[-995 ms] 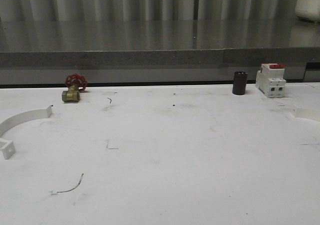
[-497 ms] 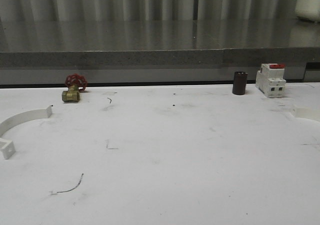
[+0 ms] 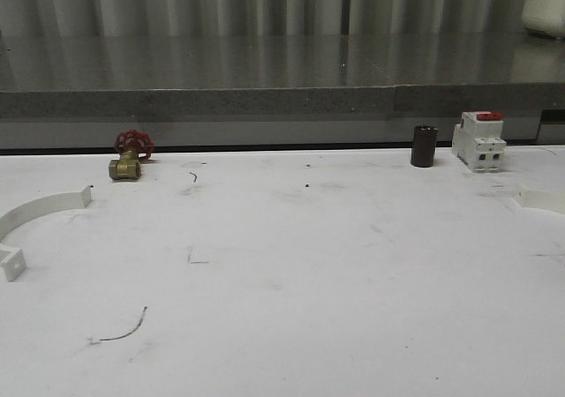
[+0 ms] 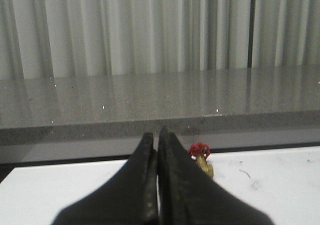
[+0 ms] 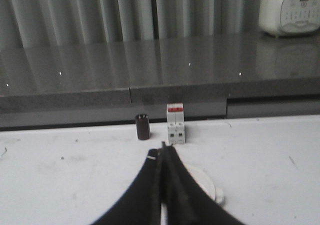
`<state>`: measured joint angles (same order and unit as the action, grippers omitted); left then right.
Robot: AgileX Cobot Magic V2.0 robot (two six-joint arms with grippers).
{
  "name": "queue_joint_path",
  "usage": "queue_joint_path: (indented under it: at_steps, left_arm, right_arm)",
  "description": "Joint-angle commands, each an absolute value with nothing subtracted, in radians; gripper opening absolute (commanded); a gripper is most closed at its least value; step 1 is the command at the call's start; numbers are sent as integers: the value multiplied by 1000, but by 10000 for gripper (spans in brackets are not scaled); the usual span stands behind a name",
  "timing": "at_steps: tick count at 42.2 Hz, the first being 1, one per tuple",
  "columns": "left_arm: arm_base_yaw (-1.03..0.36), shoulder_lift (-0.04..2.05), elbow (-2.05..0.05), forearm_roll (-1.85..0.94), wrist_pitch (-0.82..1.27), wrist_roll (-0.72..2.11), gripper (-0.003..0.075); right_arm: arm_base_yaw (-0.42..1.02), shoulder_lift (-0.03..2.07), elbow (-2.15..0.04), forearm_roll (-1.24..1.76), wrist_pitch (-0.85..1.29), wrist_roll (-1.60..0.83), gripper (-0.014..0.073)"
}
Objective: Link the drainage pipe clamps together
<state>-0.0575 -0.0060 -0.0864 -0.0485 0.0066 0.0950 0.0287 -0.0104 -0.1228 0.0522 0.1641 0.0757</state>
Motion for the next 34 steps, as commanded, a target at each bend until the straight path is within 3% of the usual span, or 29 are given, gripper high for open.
queue_joint_path:
  at_steps: [1, 13, 30, 32, 34]
  left_arm:
    - [-56, 11, -241, -61, -7, 93, -20]
    - [-56, 295, -659, -59, 378, 93, -20]
    - [-56, 520, -569, -59, 404, 93, -20]
    - [-56, 545, -569, -59, 405, 93, 0]
    - [-56, 573, -572, -53, 411, 93, 70]
  right_arm:
    - [29, -6, -272, 24, 186, 71, -69]
    - [29, 284, -624, 0, 501, 71, -69]
    - [29, 523, -620, 0, 543, 71, -62]
    - [29, 541, -620, 0, 547, 71, -13]
    - [29, 556, -620, 0, 551, 71, 103]
